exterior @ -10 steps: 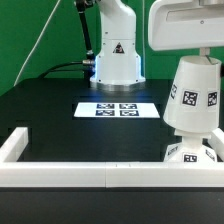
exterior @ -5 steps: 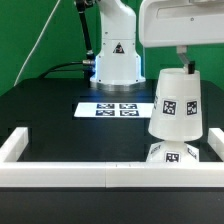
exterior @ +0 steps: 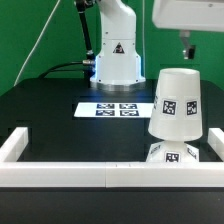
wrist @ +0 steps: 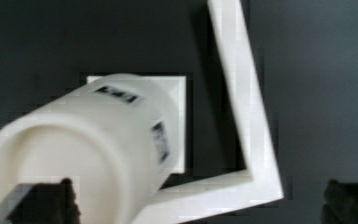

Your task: Assemble lamp

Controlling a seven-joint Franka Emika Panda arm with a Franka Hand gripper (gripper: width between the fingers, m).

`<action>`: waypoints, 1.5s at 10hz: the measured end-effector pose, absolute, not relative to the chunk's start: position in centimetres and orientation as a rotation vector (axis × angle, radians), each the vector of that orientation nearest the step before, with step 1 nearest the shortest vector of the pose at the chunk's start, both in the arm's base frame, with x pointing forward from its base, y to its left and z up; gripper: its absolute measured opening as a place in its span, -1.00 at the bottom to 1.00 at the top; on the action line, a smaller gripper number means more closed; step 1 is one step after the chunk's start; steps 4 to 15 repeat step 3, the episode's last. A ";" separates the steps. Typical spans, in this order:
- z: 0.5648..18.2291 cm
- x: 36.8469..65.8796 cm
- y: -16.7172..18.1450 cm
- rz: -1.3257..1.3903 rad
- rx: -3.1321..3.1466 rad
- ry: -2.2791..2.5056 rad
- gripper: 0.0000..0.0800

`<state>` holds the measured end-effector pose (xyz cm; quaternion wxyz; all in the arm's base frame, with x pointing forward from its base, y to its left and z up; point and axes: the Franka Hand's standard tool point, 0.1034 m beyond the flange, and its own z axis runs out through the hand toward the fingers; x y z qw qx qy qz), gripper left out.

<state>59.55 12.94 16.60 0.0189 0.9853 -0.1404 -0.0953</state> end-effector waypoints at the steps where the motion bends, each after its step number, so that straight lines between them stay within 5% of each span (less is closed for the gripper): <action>1: 15.9 59.2 14.5 -0.267 3.037 -0.454 0.75; 15: 14.9 58.4 15.8 -0.225 3.037 -0.439 0.75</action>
Offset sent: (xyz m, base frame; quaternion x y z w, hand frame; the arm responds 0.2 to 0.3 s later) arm 0.0000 0.0000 0.0000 0.0000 0.0000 0.0000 1.0000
